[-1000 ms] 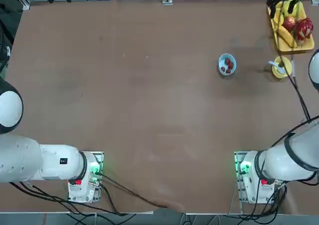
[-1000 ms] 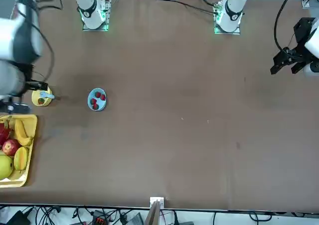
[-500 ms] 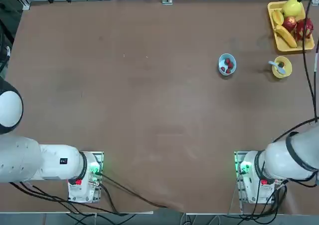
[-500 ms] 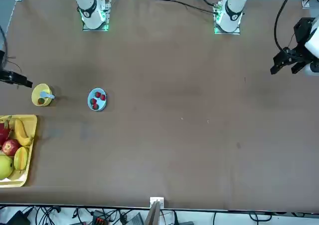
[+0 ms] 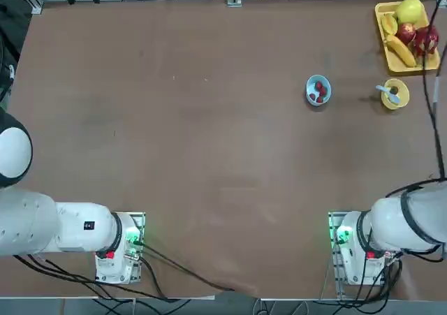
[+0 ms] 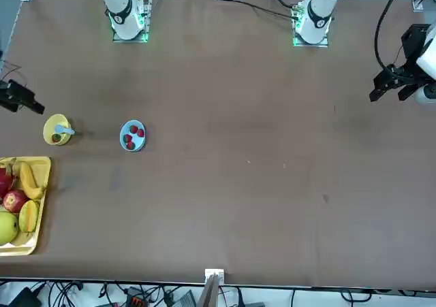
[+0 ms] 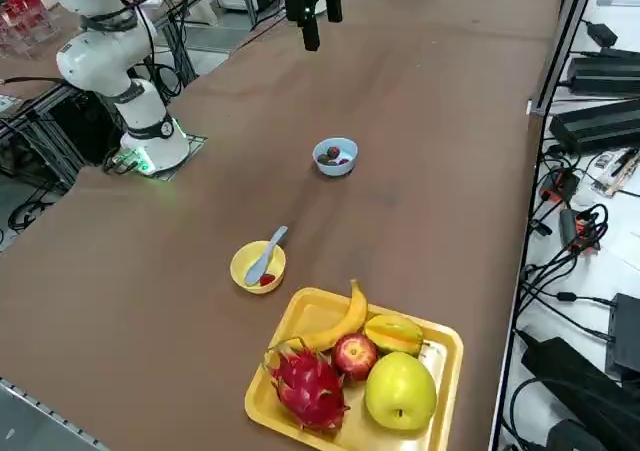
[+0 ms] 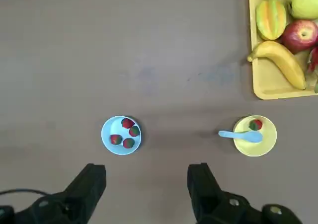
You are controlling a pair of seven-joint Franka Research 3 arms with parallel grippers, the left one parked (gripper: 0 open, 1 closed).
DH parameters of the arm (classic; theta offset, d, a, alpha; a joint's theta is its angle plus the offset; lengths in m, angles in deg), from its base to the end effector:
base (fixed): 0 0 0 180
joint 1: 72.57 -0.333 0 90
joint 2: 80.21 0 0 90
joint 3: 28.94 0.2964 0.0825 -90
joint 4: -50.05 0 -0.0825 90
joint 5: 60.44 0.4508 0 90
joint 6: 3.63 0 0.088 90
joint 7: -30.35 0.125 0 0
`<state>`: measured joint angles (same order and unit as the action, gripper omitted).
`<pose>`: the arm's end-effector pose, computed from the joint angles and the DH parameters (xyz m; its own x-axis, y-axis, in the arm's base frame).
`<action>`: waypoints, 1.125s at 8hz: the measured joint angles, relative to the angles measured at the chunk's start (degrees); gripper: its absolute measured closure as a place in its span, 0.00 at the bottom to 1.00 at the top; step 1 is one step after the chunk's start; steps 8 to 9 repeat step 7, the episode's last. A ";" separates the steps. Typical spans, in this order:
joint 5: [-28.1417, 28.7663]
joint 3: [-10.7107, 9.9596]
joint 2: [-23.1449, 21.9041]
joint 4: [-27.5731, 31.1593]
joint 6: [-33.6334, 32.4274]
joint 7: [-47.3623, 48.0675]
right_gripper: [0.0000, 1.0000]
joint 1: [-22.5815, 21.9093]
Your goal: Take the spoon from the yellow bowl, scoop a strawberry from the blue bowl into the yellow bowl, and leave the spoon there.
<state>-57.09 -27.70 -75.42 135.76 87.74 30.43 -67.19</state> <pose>0.6471 -0.0401 0.5766 0.9971 -0.0751 0.0151 -0.0740 -0.9954 -0.0603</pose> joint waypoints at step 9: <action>-3.26 -1.96 -6.86 9.94 3.32 -0.26 0.00 -5.04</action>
